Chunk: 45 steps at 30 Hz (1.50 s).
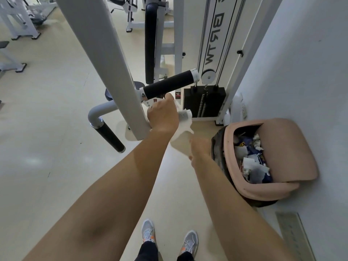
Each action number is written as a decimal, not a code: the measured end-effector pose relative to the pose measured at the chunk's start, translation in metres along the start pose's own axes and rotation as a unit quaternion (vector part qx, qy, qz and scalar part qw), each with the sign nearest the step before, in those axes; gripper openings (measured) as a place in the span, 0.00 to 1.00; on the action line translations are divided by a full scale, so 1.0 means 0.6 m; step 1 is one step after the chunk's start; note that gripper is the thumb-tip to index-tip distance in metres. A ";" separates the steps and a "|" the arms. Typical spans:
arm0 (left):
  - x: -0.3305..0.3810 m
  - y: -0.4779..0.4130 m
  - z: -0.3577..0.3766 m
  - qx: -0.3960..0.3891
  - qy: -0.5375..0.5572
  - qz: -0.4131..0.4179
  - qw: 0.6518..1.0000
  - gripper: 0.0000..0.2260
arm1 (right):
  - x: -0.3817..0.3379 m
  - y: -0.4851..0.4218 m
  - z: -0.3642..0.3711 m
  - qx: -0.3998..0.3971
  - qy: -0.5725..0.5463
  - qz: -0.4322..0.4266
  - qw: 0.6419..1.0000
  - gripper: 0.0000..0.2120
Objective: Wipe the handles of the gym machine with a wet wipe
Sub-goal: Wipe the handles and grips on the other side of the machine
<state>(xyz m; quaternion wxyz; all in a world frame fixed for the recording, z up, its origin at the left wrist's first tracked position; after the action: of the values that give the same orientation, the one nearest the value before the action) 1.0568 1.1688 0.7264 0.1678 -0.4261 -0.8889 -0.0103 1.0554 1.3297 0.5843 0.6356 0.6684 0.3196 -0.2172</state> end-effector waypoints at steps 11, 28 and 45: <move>-0.001 0.094 -0.040 0.086 0.118 0.148 0.978 0.14 | -0.059 0.051 0.098 -0.233 -0.254 0.007 0.939 0.24; -0.364 0.160 0.002 0.137 0.505 -0.509 0.683 0.10 | -0.110 0.015 0.199 -0.223 -0.322 -0.072 0.917 0.23; -0.344 0.042 -0.017 0.005 0.667 -0.260 0.699 0.12 | -0.094 0.017 0.193 -0.219 -0.372 -0.071 0.899 0.09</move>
<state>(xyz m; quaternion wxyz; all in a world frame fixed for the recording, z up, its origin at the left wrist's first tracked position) 1.1989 1.0276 0.6691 0.7095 -0.0590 -0.6199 -0.3300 1.0362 1.2070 0.6196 0.8214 0.3583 0.1464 -0.4189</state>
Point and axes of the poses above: each hand's wrist, its own y-axis away from the middle knuckle, its own z-axis out of the palm, x = y × z, the point moved 8 cm from there along -y, towards the middle knuckle, and after that the axes turned 2 degrees about -x, right-handed, at the moved point
